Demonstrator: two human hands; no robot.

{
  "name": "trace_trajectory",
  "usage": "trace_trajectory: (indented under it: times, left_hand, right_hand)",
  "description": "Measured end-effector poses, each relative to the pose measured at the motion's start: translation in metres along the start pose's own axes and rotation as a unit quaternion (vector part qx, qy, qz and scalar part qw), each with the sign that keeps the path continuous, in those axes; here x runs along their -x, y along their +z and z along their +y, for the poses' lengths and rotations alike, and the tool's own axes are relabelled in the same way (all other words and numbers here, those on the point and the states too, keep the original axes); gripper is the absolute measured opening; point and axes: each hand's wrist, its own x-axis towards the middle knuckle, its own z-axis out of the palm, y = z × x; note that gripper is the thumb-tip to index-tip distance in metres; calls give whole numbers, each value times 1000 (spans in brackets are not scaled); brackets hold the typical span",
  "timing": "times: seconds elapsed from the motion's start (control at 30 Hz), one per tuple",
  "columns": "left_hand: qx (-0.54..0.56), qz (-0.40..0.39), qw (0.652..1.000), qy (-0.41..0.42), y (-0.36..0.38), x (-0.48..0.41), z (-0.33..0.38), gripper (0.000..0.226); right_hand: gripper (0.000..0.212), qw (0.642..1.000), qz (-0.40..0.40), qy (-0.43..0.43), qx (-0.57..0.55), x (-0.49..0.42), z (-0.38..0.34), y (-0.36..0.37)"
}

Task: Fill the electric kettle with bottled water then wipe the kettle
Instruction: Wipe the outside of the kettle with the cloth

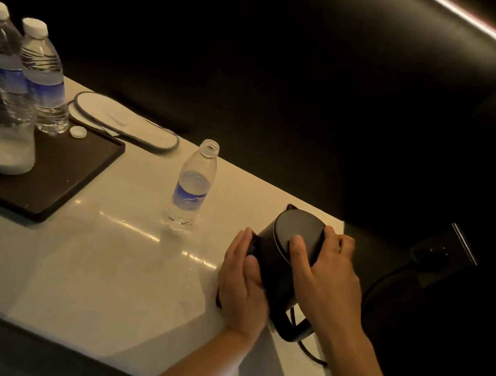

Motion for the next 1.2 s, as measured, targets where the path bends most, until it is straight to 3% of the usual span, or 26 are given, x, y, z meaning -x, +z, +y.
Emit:
trace_trajectory:
  times: [0.17,0.33,0.53,0.67,0.77,0.83,1.07,1.2]
  left_hand:
    - [66,-10,986,-153,-5,-12,8,35]
    - [-30,2,999,22,16,23,58,53]
    - [-42,-58,994,79,3,6,28,49]
    - [30,-95,995,-8,-9,-23,1,41]
    - [67,-159,976,-131,-16,-52,1,34]
    - [76,-179,968,-156,-13,-61,14,33]
    - [18,-81,995,49,3,-14,40,42]
    - [48,-83,995,-2,-5,-23,17,38]
  right_hand:
    - [78,1000,-4,-8,-25,2,2,-3]
    - [73,999,-9,-10,-34,0,5,-4]
    - [67,999,-9,1,-51,-3,10,-1]
    - [65,998,0,-1,-60,-4,14,4]
    - [64,998,-5,-4,-68,-2,16,5]
    - [60,996,-12,-14,-87,-4,20,3]
    - [41,968,-97,-93,-213,-24,51,-11]
    - [40,955,-133,-115,-238,-37,56,-12]
